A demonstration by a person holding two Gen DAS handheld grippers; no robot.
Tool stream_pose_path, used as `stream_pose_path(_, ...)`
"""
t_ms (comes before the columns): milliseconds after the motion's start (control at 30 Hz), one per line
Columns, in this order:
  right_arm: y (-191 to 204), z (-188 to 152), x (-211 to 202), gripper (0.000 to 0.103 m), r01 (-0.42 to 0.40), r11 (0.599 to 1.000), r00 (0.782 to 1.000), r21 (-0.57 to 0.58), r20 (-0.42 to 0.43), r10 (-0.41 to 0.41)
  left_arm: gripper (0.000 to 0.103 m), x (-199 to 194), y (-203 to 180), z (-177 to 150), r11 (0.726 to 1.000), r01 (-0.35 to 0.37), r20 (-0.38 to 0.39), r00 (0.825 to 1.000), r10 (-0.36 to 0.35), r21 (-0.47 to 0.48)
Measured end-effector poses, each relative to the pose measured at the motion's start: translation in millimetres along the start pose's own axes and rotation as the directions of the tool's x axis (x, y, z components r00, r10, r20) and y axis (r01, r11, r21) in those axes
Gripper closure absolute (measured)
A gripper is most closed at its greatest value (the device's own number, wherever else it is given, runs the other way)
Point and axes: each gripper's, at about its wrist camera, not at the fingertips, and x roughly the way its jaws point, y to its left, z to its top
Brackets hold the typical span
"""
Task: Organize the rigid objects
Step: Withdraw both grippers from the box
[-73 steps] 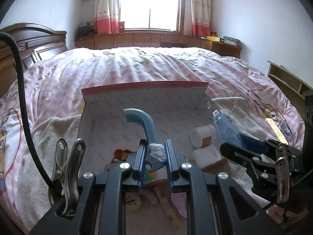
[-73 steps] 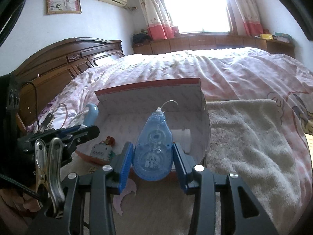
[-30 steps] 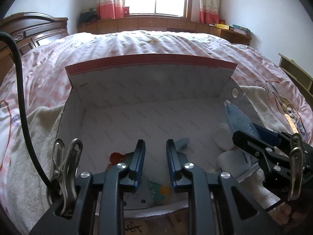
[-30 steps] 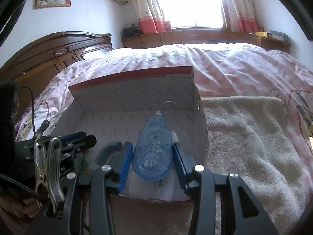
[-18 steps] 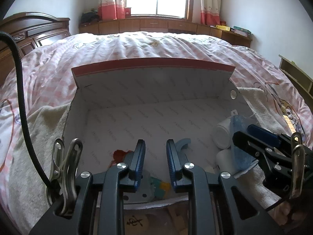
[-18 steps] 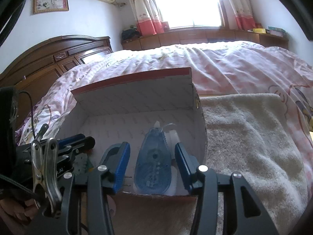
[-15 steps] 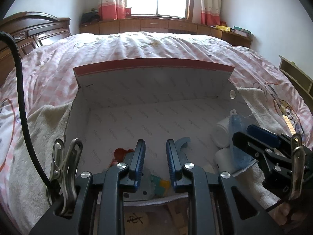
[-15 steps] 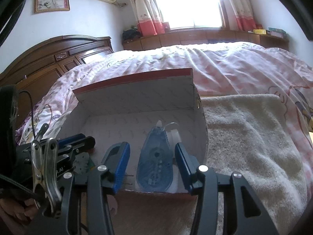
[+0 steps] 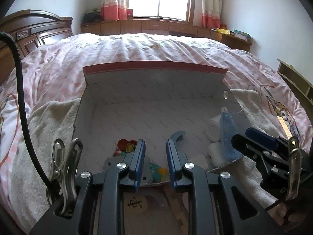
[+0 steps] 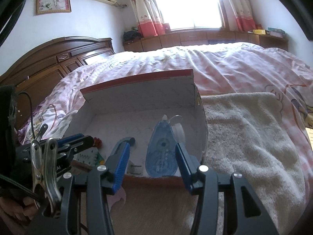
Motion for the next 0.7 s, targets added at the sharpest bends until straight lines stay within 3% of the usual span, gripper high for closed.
stream_pose_path(700,6.6,-29.7,-27.4,0.052,0.008,1.000,0.999,0.015,-0.037,-0.007,0.080,-29.8,5.3,-21.0,1.000,0.007,0.008,1.000,-0.007,-0.027)
